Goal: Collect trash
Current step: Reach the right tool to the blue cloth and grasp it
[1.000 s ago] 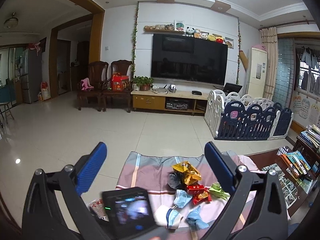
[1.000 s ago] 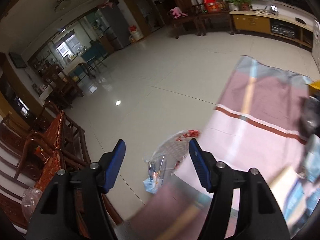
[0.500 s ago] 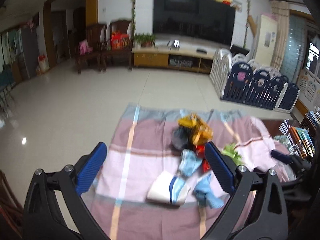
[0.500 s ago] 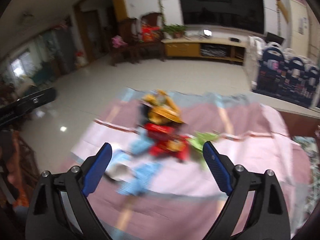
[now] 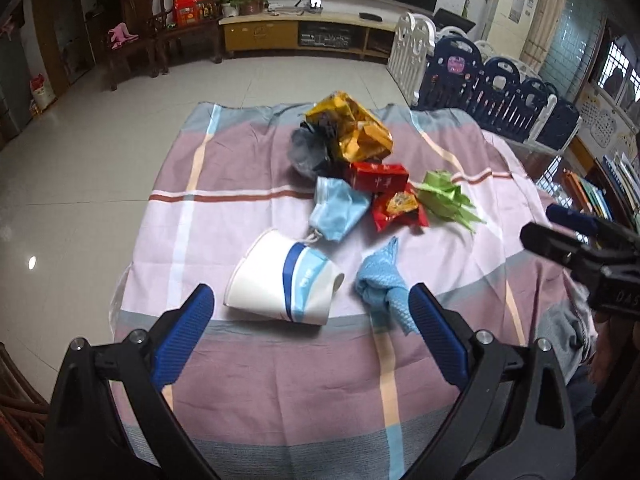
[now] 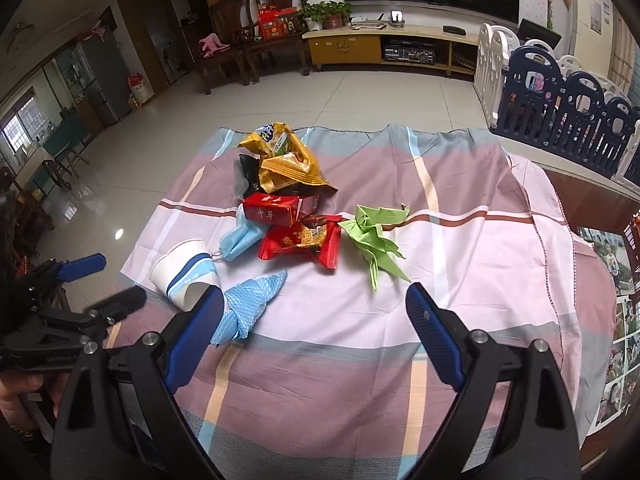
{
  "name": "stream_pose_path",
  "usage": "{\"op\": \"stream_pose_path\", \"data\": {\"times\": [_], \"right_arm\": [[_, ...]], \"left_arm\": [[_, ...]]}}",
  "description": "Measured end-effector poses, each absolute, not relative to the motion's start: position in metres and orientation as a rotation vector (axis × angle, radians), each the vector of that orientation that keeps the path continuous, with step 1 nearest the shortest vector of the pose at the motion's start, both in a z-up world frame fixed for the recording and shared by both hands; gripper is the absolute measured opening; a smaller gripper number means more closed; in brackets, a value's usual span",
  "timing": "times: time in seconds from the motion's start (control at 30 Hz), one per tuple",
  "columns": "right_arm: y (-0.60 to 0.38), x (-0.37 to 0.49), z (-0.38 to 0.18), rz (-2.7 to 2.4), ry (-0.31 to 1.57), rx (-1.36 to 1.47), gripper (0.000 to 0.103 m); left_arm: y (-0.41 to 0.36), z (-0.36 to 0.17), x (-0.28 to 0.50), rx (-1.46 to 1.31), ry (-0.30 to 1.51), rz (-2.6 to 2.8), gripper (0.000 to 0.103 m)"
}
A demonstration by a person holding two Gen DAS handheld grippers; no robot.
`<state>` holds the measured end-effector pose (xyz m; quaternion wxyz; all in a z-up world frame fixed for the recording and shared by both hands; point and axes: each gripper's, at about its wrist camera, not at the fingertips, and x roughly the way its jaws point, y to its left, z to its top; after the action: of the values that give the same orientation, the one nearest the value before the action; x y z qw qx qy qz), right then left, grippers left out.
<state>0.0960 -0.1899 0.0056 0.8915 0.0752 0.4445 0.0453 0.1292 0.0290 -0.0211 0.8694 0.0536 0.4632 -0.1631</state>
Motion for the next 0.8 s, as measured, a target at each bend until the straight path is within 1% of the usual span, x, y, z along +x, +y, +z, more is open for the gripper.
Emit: {"op": "stream_pose_path", "data": {"times": [0.8], "right_arm": [[-0.183,0.110,-0.010,0.099,0.972,0.166,0.090]], "left_arm": [[0.021,-0.034,0.133,0.156,1.015,-0.338,0.097]]}}
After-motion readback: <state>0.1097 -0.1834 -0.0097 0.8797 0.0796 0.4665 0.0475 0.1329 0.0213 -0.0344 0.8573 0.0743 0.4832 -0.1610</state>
